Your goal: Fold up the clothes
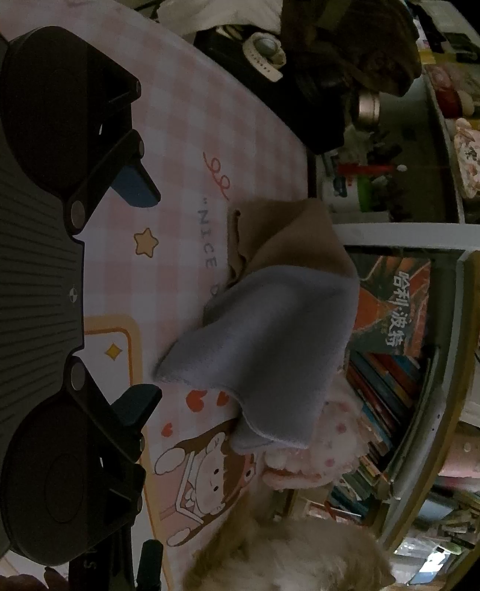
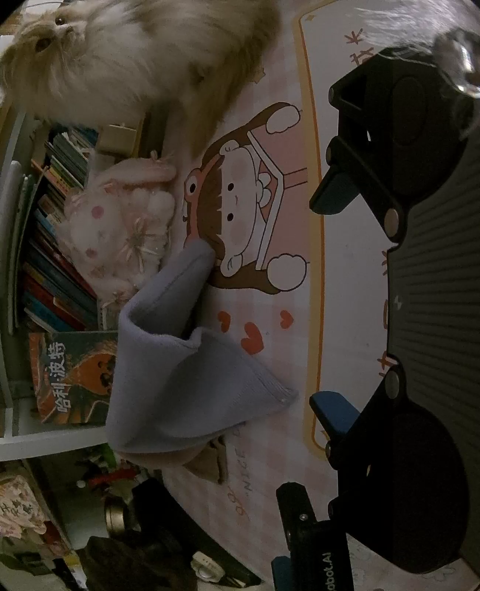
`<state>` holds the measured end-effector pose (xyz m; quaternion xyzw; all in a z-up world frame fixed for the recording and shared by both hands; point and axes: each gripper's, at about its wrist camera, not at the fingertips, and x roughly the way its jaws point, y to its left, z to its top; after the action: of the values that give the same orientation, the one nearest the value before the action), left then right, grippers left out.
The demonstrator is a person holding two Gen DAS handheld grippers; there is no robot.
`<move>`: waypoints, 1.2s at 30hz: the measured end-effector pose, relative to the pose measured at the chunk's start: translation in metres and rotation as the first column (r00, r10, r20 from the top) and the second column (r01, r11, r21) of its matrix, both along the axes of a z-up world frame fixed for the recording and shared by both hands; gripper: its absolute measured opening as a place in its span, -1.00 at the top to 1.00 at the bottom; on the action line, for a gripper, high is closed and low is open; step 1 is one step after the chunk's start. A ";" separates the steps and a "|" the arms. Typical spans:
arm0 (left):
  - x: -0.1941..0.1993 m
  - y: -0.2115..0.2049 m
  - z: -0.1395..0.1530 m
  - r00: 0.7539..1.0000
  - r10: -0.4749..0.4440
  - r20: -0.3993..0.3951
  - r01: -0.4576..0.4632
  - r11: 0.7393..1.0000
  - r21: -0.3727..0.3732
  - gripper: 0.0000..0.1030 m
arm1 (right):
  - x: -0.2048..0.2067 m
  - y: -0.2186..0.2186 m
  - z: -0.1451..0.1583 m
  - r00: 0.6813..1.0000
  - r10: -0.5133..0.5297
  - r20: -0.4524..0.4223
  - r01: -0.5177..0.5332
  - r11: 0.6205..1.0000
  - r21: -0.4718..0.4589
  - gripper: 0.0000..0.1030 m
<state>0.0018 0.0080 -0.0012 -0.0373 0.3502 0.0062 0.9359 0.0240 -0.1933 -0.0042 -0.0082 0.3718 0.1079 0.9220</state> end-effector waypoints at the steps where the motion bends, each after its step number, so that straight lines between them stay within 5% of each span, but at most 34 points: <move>1: 0.000 0.000 0.000 1.000 0.000 -0.001 0.000 1.000 0.000 -1.00 | 0.000 0.000 0.000 1.000 0.000 -0.001 0.000 1.000 0.000 -1.00; 36: 0.006 -0.001 -0.004 0.999 0.019 -0.037 -0.018 0.999 0.029 -1.00 | 0.006 0.002 -0.011 0.999 -0.012 -0.041 0.012 1.000 0.006 -1.00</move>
<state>0.0075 0.0074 -0.0053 -0.0269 0.3671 0.0208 0.9296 0.0301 -0.1911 -0.0151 -0.0010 0.3904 0.1037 0.9148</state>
